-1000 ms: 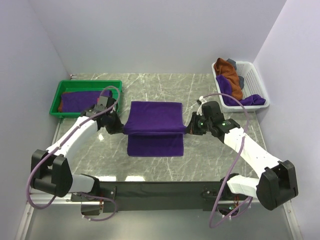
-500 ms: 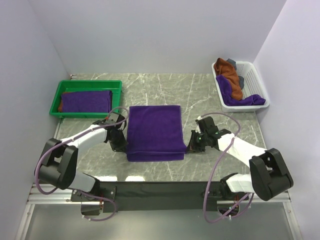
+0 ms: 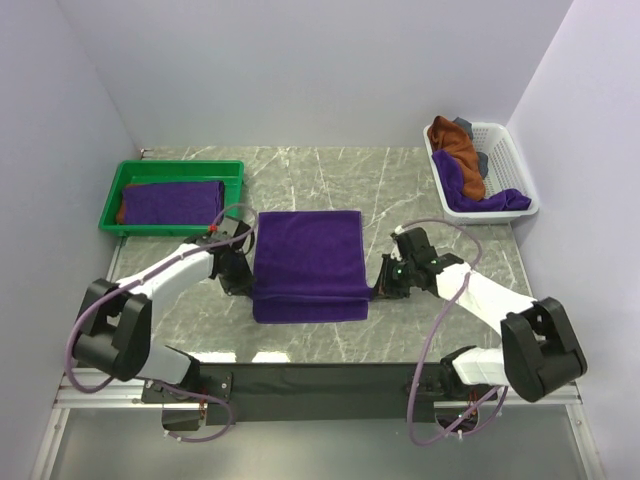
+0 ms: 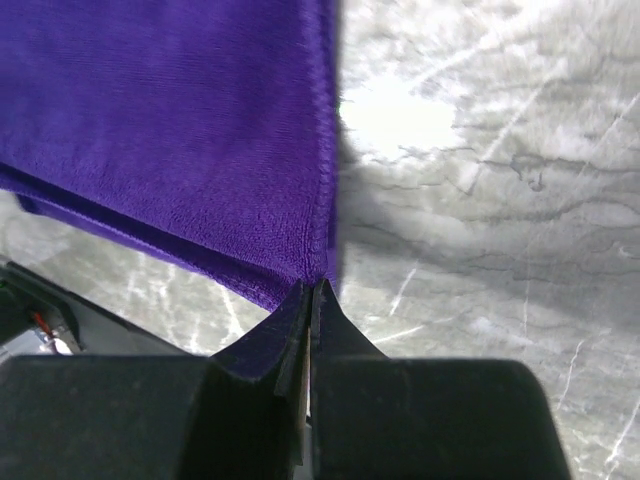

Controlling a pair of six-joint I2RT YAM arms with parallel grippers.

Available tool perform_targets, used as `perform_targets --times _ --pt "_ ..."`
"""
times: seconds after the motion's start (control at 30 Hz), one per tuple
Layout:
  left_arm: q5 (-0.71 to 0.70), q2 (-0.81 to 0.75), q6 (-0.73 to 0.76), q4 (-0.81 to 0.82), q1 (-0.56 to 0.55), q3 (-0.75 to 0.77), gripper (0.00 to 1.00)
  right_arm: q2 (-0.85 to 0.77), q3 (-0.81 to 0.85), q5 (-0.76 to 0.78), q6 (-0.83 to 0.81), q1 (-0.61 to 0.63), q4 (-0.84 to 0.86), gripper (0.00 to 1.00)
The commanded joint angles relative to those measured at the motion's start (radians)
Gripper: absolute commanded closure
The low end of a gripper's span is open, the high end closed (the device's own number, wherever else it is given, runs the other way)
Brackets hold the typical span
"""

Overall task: Fold and stack the towels
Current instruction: Fold the towel

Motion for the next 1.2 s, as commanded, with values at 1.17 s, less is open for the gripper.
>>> perform_targets --times 1.17 --pt "-0.03 -0.081 -0.08 0.059 -0.097 -0.172 0.76 -0.088 -0.157 0.03 0.056 0.042 0.042 0.9"
